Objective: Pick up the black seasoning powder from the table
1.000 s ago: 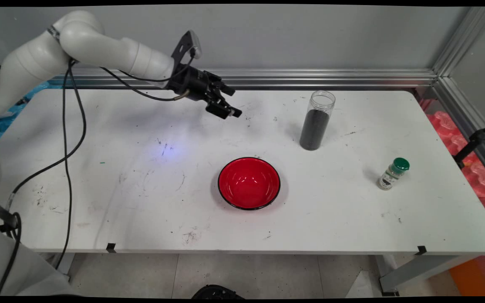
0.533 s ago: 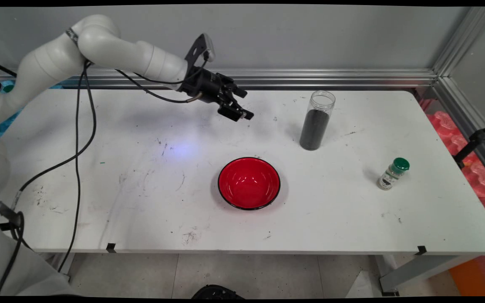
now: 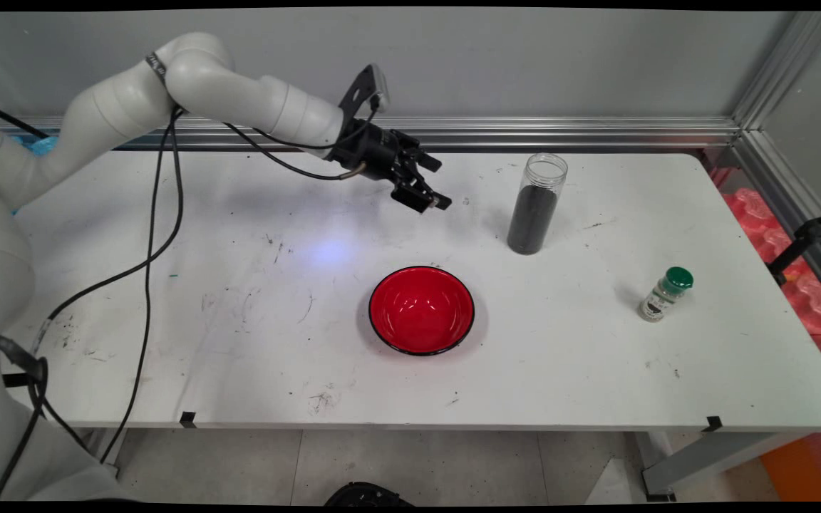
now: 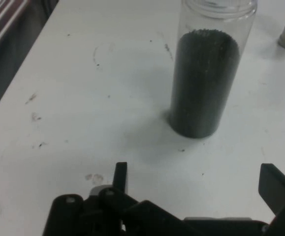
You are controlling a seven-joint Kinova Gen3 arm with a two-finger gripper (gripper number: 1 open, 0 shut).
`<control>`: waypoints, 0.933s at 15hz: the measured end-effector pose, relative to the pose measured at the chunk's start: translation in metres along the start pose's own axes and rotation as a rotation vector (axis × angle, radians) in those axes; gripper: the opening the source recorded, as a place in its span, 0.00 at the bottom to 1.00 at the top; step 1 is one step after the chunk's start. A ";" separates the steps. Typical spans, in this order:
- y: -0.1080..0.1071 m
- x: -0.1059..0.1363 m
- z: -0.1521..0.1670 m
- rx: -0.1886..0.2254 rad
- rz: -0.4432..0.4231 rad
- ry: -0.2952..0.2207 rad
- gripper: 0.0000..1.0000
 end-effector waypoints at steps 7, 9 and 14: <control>0.003 0.008 0.025 -0.030 0.020 0.008 1.00; 0.004 0.009 0.033 -0.039 0.025 0.010 1.00; 0.006 0.015 0.053 -0.062 0.039 0.019 1.00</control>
